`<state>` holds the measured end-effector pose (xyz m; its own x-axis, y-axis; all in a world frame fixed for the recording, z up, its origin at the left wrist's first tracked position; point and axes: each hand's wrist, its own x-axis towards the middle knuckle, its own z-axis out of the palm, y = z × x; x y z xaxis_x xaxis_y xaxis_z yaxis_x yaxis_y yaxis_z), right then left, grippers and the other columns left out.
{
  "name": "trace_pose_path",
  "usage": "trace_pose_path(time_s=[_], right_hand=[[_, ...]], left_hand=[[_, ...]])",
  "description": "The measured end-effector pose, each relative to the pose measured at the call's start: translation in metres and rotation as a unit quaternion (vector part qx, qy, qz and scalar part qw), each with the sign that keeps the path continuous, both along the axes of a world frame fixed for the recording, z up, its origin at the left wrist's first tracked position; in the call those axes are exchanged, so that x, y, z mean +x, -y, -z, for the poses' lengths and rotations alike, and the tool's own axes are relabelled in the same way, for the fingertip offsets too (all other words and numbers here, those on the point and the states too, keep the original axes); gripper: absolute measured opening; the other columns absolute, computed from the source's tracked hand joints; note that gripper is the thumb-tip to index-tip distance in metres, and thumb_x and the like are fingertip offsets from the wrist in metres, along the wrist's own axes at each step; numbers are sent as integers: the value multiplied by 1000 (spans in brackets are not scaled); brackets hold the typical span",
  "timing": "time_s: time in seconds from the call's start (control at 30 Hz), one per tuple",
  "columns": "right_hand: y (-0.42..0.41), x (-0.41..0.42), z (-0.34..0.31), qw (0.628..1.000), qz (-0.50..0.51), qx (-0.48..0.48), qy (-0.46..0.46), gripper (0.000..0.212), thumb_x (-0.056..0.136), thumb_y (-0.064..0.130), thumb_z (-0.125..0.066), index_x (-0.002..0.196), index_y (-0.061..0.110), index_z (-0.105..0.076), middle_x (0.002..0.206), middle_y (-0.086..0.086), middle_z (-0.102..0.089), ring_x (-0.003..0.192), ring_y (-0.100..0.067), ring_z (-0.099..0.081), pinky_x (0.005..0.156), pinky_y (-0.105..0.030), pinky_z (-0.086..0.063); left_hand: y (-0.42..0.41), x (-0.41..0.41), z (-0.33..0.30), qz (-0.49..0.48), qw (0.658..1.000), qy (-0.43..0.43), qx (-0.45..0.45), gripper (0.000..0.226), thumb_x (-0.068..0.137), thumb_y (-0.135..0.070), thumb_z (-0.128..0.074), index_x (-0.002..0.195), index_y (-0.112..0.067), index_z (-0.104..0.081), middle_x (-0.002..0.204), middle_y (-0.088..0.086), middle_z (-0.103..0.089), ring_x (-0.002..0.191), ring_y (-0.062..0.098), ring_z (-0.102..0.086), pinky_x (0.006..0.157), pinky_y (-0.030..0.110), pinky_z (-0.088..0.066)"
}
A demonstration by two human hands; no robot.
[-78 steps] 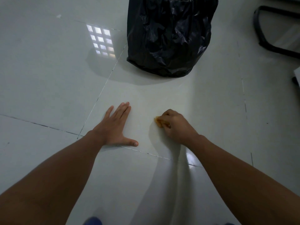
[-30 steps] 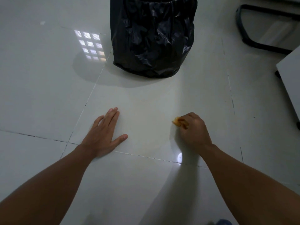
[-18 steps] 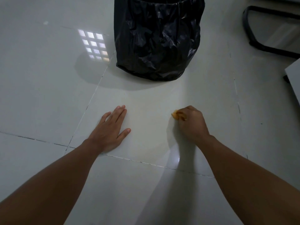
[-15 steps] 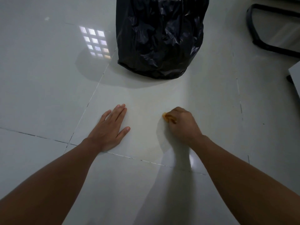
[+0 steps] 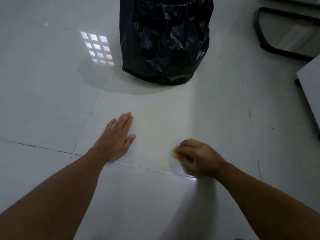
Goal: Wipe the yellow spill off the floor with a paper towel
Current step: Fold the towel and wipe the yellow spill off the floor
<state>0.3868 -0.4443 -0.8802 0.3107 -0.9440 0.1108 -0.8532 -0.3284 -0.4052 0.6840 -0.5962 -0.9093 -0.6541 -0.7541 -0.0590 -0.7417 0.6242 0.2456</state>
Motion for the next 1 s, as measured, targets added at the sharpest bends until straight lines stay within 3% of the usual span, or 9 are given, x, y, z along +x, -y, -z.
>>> trace_pose_path(time_s=[0.1, 0.27, 0.37, 0.47, 0.6, 0.73, 0.8, 0.93, 1.0], right_hand=[[-3, -32, -2, 989, 143, -42, -8, 19, 81, 13, -74, 99, 11, -75, 96, -6, -69, 83, -25, -65, 68, -37, -57], [-18, 18, 6, 995, 79, -50, 23, 15, 87, 13, -65, 100, 9, -71, 96, -8, -66, 85, -26, -62, 73, -34, -54], [-2, 44, 9, 998, 36, -24, 47, 18, 88, 17, -63, 103, 12, -71, 99, -2, -67, 86, -21, -61, 68, -34, -53], [17, 27, 7, 990, 127, -44, 41, 21, 86, 15, -67, 106, 18, -73, 106, 4, -71, 91, -21, -62, 75, -31, -53], [30, -7, -2, 950, 299, -29, 78, 16, 92, 21, -63, 103, 24, -75, 105, 10, -73, 93, -11, -52, 79, -7, -37], [58, -14, -2, 944, 315, -14, 96, 19, 93, 18, -61, 105, 22, -75, 103, 11, -69, 96, -3, -48, 81, 5, -28], [82, -12, 0, 952, 296, -17, 82, 18, 93, 15, -59, 99, 19, -76, 98, 12, -68, 94, -5, -50, 79, 0, -32], [128, 7, 5, 967, 246, -8, 65, 25, 93, 15, -52, 70, 10, -62, 77, 4, -66, 79, -20, -55, 77, -34, -49], [141, 32, 3, 979, 195, -17, 57, 21, 92, 11, -54, 74, 16, -64, 82, 5, -66, 80, -20, -52, 79, -34, -48]], left_hand=[[0, 0, 0, 3, 1000, 0, -3, 77, 96, -52, -13, 159, -8, -15, 169, 5, -9, 156, 17, -5, 126, 41, -9], [-1, -2, -1, -2, 1000, -5, -7, 76, 96, -51, -16, 159, -7, -17, 169, 5, -12, 156, 17, -7, 126, 41, -11], [0, 0, 0, -4, 1000, 0, -16, 75, 97, -52, -17, 159, -8, -18, 169, 5, -13, 156, 18, -8, 125, 44, -15], [0, 3, 1, -18, 999, 8, -42, 73, 97, -54, -24, 157, -11, -26, 167, 3, -21, 155, 22, -14, 121, 48, -22], [-1, 5, 4, -33, 998, 9, -44, 73, 97, -56, -25, 157, -15, -26, 167, 0, -22, 156, 20, -13, 121, 47, -20], [-1, 4, 2, -36, 998, 8, -43, 72, 97, -56, -27, 157, -16, -26, 167, -1, -23, 155, 19, -13, 121, 46, -19], [-2, 5, 2, -38, 998, 2, -42, 71, 98, -55, -29, 158, -17, -25, 167, -2, -22, 156, 18, -11, 122, 46, -19], [-2, 5, 1, -39, 998, -4, -39, 70, 98, -54, -33, 157, -18, -27, 166, -3, -24, 156, 18, -13, 122, 47, -20], [-2, 4, 0, -40, 999, -7, -35, 71, 97, -54, -34, 157, -18, -26, 166, -4, -23, 156, 17, -13, 122, 46, -20]])
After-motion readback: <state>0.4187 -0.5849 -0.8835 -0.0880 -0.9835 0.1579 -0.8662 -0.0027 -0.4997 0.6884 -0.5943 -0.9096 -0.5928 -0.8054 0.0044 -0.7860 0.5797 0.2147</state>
